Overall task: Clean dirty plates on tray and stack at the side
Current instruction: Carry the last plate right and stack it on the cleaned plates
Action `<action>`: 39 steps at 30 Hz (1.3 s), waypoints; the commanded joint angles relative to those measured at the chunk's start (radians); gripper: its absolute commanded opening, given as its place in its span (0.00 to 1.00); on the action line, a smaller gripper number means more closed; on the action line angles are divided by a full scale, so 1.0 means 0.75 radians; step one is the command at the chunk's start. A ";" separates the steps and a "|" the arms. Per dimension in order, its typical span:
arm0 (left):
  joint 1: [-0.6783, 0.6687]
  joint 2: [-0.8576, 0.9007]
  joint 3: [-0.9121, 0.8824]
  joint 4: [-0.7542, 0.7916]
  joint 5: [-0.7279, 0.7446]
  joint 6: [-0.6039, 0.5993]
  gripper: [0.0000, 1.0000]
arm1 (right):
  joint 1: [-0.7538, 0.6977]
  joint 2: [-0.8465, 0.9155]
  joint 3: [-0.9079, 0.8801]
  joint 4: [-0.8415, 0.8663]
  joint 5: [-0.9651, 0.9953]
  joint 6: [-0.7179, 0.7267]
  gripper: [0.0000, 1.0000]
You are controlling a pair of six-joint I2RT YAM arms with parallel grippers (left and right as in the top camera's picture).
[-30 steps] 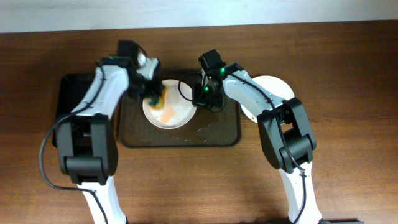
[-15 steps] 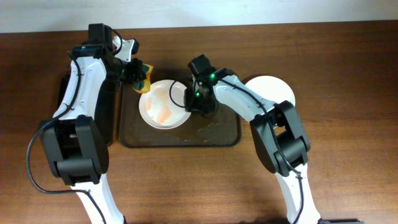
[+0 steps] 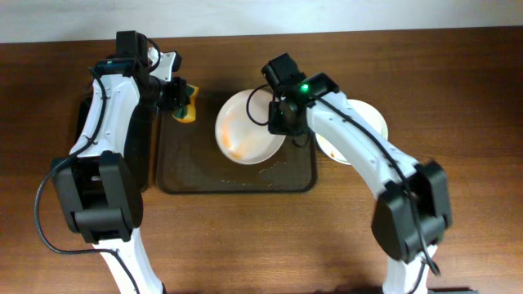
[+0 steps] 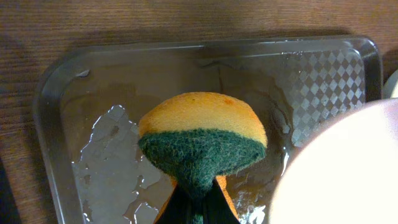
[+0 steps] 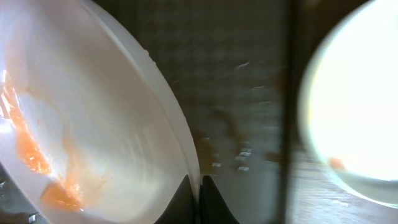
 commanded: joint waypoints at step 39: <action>0.001 -0.013 0.008 -0.002 -0.051 0.007 0.00 | 0.024 -0.076 0.003 -0.183 0.266 -0.024 0.04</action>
